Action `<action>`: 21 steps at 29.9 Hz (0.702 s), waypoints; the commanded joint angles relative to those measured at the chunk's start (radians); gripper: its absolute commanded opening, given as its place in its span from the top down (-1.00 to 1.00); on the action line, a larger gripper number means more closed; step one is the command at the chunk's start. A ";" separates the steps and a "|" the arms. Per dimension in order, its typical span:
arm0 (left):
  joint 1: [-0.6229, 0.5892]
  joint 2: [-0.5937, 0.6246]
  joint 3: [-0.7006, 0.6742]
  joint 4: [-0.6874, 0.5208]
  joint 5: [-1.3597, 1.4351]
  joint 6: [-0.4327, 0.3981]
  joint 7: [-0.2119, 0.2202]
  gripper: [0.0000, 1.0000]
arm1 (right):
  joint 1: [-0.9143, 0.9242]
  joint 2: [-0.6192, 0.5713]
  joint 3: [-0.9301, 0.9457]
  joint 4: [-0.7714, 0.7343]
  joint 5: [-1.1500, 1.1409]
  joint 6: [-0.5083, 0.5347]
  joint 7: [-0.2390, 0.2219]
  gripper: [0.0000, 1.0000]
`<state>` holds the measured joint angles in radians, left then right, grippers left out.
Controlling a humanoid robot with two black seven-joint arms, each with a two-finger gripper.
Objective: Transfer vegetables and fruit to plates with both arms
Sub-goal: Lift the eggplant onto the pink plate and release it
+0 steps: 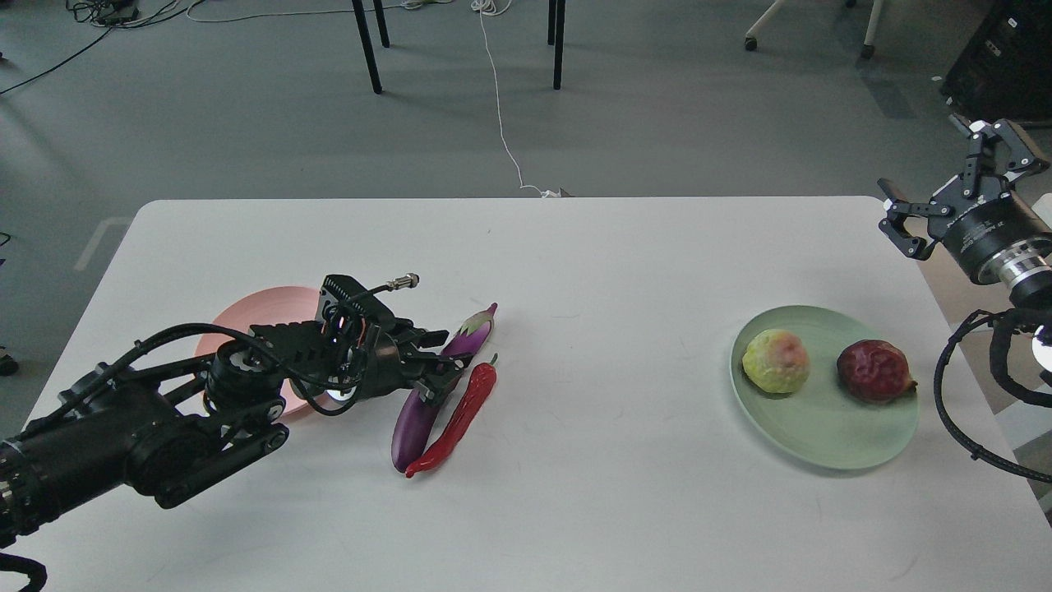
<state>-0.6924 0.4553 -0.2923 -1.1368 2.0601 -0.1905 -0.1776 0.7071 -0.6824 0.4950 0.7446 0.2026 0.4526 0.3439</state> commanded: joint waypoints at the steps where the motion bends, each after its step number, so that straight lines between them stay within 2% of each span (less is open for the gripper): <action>1: 0.022 0.002 0.001 0.003 -0.006 0.002 -0.003 0.52 | 0.000 0.000 0.002 0.001 0.000 0.000 0.000 -0.96; 7: 0.036 0.034 -0.014 -0.020 -0.008 0.003 -0.005 0.78 | 0.000 0.000 0.002 -0.001 0.000 -0.002 0.000 -0.96; 10: 0.033 0.095 -0.050 -0.092 -0.034 0.003 -0.008 0.79 | 0.002 -0.003 0.005 -0.001 0.000 0.000 0.000 -0.96; 14: 0.034 0.251 -0.123 -0.208 -0.185 0.002 -0.006 0.78 | 0.002 -0.008 0.011 -0.005 0.000 0.000 0.000 -0.96; 18: 0.037 0.391 -0.125 -0.210 -0.322 0.013 -0.014 0.77 | 0.002 -0.008 0.011 -0.007 0.000 0.000 0.000 -0.96; 21: 0.039 0.439 -0.111 -0.164 -0.391 0.013 -0.013 0.76 | 0.002 0.000 0.011 -0.005 0.000 0.000 0.000 -0.96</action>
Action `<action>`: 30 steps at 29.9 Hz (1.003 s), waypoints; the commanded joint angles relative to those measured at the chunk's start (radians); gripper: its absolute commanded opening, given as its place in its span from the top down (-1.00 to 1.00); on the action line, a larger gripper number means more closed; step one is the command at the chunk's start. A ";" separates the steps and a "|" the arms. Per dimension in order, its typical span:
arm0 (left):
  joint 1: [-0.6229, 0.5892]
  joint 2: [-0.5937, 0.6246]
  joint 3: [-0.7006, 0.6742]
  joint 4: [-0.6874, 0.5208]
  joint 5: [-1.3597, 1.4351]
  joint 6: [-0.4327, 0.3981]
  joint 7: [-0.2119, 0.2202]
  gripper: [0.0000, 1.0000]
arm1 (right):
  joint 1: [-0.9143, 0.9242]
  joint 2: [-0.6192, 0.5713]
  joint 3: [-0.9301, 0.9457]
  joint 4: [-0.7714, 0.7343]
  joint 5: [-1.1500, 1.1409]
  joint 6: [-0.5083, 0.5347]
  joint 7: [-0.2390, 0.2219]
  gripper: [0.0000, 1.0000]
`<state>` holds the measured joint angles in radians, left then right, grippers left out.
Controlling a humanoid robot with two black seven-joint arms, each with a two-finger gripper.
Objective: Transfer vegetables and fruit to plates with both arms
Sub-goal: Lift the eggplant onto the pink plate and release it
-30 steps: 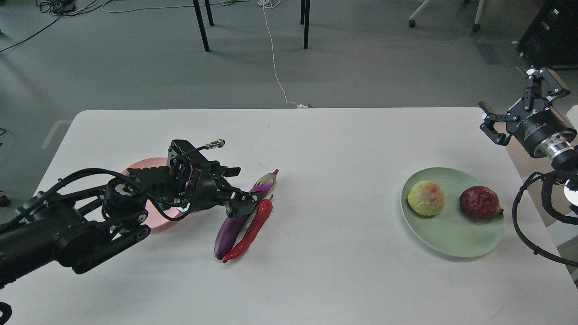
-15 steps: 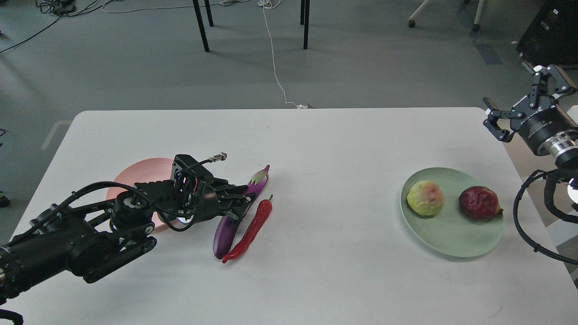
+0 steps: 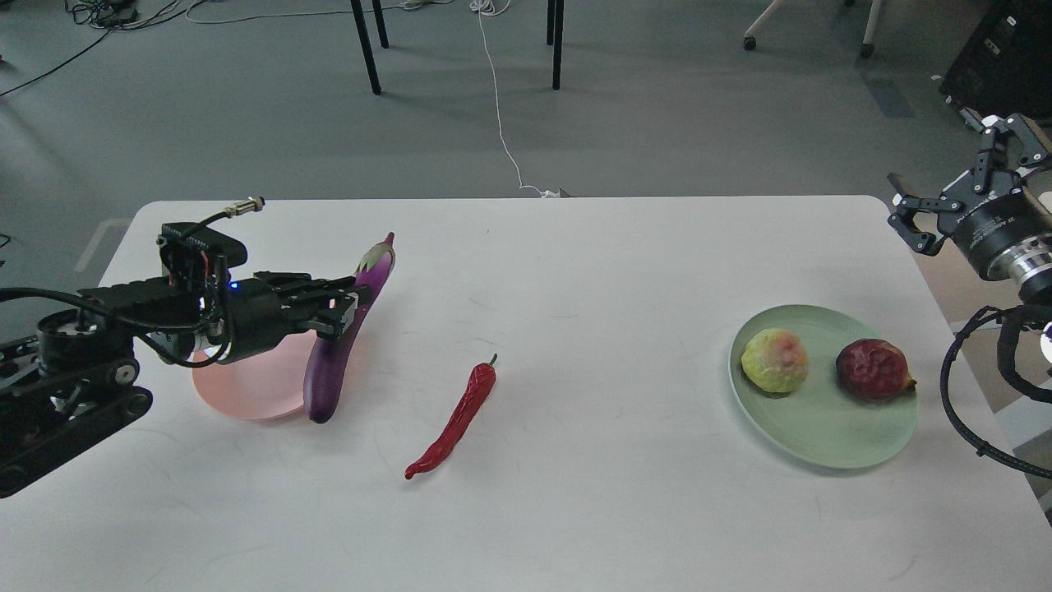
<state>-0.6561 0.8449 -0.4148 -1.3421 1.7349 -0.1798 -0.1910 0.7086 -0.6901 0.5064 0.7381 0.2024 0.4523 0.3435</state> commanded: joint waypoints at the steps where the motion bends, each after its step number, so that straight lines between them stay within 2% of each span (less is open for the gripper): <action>1: 0.006 0.048 0.013 0.072 -0.069 0.002 0.001 0.74 | 0.000 0.009 0.000 0.001 0.000 0.000 0.000 -0.96; 2: 0.013 0.046 0.019 0.107 -0.071 0.002 0.001 0.72 | 0.000 0.011 0.000 0.001 0.000 -0.001 0.000 -0.96; 4: 0.032 0.037 0.031 0.171 -0.075 0.002 0.001 0.55 | 0.003 0.011 0.001 0.004 0.000 -0.003 0.000 -0.96; 7: 0.036 0.007 0.034 0.211 -0.077 0.003 0.002 0.48 | 0.005 0.011 0.001 0.007 0.000 -0.003 0.000 -0.96; 10: 0.038 -0.023 0.034 0.239 -0.077 0.003 0.004 0.03 | 0.005 0.006 0.001 0.006 0.000 -0.003 0.000 -0.96; 12: 0.036 -0.026 0.034 0.247 -0.075 0.003 0.004 -0.14 | 0.005 0.003 0.001 0.006 0.000 -0.001 0.000 -0.96; 16: 0.033 -0.026 0.031 0.245 -0.074 0.003 0.002 -0.26 | 0.000 0.000 0.001 0.001 0.000 0.000 0.000 -0.96; 19: 0.015 -0.027 0.031 0.244 -0.071 0.002 0.002 -0.27 | -0.003 0.000 0.001 0.003 0.000 0.000 0.000 -0.96; 23: -0.071 -0.029 0.033 0.213 -0.061 -0.003 0.001 -0.27 | -0.005 0.001 0.003 0.003 0.000 0.000 0.002 -0.96; 30: -0.106 -0.032 0.060 -0.077 0.214 -0.007 0.010 -0.26 | -0.003 0.003 0.004 0.003 0.000 0.000 0.000 -0.96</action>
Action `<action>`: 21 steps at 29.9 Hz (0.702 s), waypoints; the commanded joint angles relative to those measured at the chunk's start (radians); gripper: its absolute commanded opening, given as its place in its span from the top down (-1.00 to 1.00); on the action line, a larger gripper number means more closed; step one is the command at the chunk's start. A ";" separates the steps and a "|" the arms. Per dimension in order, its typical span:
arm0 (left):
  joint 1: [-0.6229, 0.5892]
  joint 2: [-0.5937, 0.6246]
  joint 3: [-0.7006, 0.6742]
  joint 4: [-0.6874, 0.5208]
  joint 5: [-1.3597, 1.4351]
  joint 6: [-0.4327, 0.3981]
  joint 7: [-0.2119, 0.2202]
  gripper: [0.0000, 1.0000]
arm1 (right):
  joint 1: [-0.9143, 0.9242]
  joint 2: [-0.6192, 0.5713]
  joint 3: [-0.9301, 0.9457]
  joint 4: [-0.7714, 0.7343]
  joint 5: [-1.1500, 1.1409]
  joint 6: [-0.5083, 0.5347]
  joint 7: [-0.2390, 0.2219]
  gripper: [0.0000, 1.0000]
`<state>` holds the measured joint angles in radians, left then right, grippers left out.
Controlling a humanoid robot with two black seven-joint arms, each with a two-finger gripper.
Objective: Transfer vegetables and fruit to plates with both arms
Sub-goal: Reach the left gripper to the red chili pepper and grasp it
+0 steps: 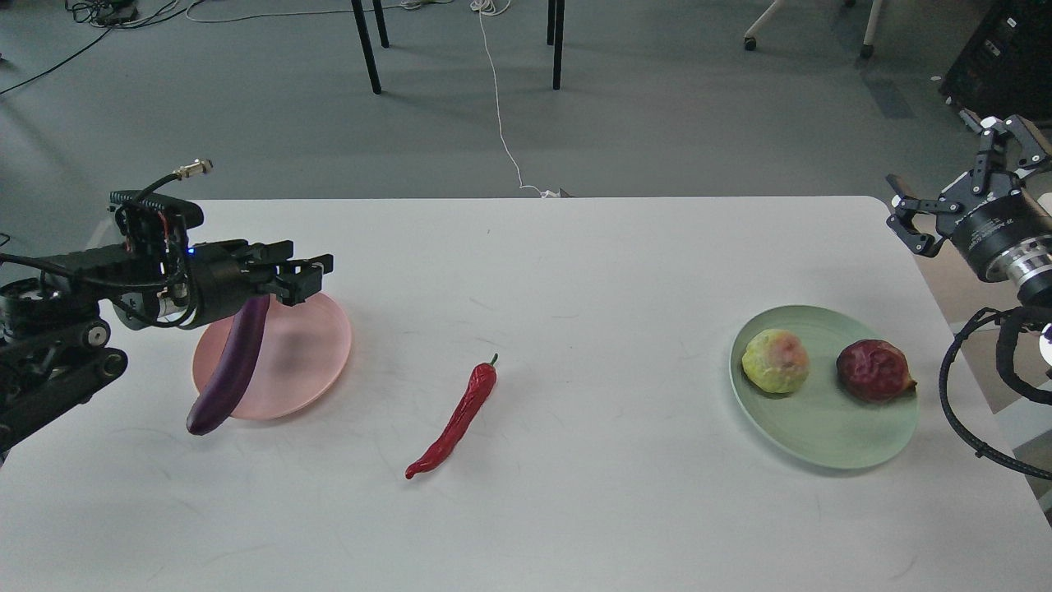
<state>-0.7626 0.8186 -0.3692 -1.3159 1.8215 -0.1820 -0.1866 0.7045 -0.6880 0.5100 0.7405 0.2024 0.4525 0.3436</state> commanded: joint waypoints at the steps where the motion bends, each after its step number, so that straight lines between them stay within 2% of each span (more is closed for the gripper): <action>1: 0.000 -0.012 0.029 -0.126 0.149 -0.007 0.007 -0.26 | 0.001 0.001 0.001 0.002 0.000 0.000 0.000 -0.96; 5: -0.004 -0.130 0.121 -0.149 0.162 -0.010 0.024 -0.26 | 0.001 -0.002 -0.001 -0.003 0.000 0.002 0.000 -0.96; 8: 0.005 -0.189 0.144 -0.149 0.171 -0.011 0.090 -0.26 | 0.000 -0.002 -0.001 -0.003 0.000 0.002 0.000 -0.96; 10: 0.012 -0.225 0.173 -0.147 0.185 -0.016 0.119 -0.26 | 0.000 -0.002 -0.001 -0.003 0.000 0.002 0.000 -0.96; 21: 0.068 -0.265 0.200 -0.095 0.226 -0.025 0.124 -0.23 | 0.000 -0.004 -0.002 -0.003 0.000 0.002 0.002 -0.96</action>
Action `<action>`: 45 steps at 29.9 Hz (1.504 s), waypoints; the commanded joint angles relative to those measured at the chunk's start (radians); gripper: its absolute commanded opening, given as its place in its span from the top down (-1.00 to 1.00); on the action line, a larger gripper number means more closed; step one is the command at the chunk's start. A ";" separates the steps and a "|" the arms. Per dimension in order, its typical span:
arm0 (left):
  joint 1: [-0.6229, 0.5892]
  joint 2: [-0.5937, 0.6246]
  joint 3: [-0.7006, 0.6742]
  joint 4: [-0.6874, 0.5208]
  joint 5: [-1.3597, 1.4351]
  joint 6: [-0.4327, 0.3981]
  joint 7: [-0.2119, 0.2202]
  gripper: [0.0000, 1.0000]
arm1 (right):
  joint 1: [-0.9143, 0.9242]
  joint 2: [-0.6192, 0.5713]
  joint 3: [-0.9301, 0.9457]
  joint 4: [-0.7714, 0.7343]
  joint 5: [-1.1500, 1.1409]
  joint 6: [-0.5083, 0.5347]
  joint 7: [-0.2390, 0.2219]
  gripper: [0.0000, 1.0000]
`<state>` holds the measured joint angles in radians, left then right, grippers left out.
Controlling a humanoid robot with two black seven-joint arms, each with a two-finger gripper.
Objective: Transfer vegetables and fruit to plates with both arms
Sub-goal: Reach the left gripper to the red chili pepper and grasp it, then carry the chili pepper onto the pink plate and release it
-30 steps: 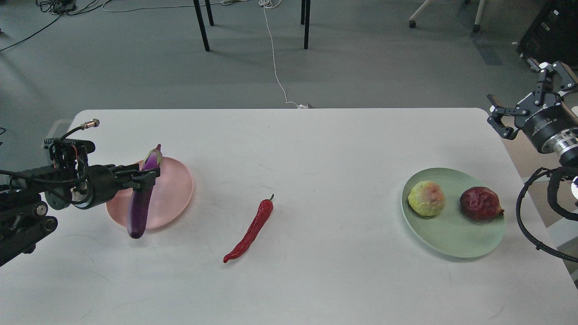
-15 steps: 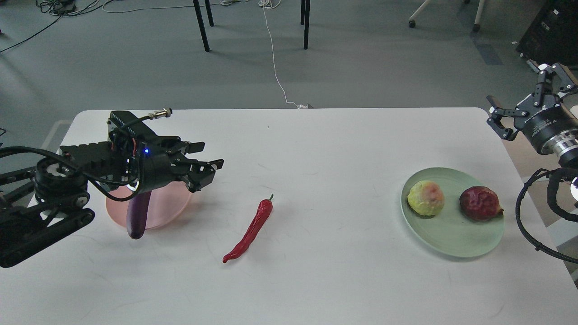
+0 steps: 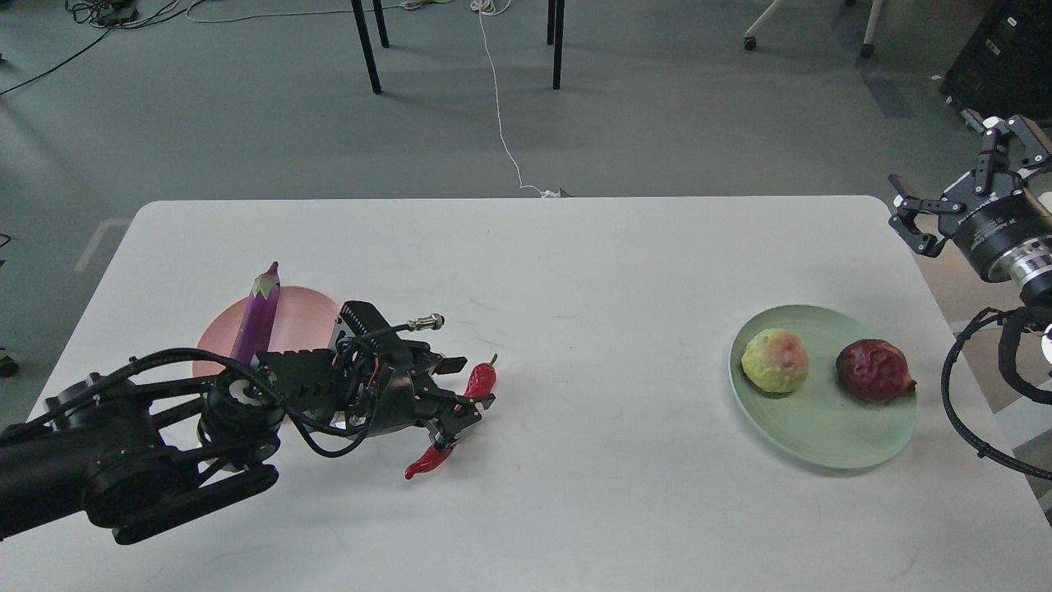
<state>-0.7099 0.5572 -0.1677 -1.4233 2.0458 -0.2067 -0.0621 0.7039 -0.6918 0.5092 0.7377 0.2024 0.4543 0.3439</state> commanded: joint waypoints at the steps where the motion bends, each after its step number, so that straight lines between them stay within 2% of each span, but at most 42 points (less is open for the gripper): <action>1: 0.021 -0.003 -0.001 0.017 0.002 0.001 0.001 -0.21 | 0.000 0.002 -0.001 0.000 0.000 0.000 0.000 -0.96; 4: 0.041 -0.005 -0.001 0.030 0.004 0.000 -0.001 -0.07 | 0.000 0.002 -0.001 0.002 0.000 0.000 0.000 -0.96; 8: 0.050 -0.013 -0.001 0.049 0.016 -0.003 -0.002 0.48 | 0.000 0.003 -0.001 0.000 0.000 -0.002 0.000 -0.96; 12: 0.050 0.000 -0.009 0.049 0.017 -0.005 -0.002 0.79 | 0.000 0.002 -0.001 0.000 0.000 -0.002 0.000 -0.96; 17: 0.046 0.050 -0.044 0.030 0.011 -0.002 -0.002 0.82 | 0.002 0.000 -0.001 0.000 0.000 -0.002 0.000 -0.96; 22: 0.049 0.211 -0.125 0.000 -0.013 0.004 -0.016 0.80 | 0.002 -0.006 -0.001 -0.004 0.000 -0.002 0.000 -0.96; 25: 0.049 0.259 -0.139 0.020 -0.108 0.007 -0.013 0.78 | 0.002 -0.011 -0.001 -0.006 0.000 -0.002 0.001 -0.96; 28: 0.049 0.262 -0.139 0.101 -0.197 0.009 -0.010 0.76 | 0.000 -0.011 -0.001 -0.006 0.000 -0.002 0.001 -0.96; 30: 0.050 0.254 -0.139 0.142 -0.225 0.012 -0.008 0.72 | 0.000 -0.011 -0.001 -0.004 0.000 -0.002 0.001 -0.96; 32: 0.050 0.247 -0.139 0.174 -0.237 0.030 -0.002 0.58 | 0.000 -0.011 -0.001 -0.003 0.000 -0.002 0.001 -0.96; 35: 0.053 0.234 -0.136 0.193 -0.240 0.061 -0.005 0.04 | 0.000 -0.012 -0.001 -0.003 0.000 -0.002 0.001 -0.96; 38: 0.055 0.234 -0.133 0.195 -0.242 0.090 -0.012 -0.24 | 0.000 -0.012 -0.001 -0.003 0.000 -0.002 0.001 -0.96; 40: 0.055 0.234 -0.137 0.195 -0.243 0.107 -0.013 -0.52 | 0.000 -0.012 -0.001 -0.004 0.000 0.000 0.001 -0.96; 45: 0.043 0.242 -0.144 0.193 -0.326 0.110 -0.015 -0.71 | 0.000 -0.012 -0.001 -0.004 0.000 0.000 0.001 -0.96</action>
<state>-0.6573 0.7936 -0.3066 -1.2292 1.7839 -0.0985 -0.0762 0.7040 -0.7041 0.5077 0.7336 0.2025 0.4540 0.3452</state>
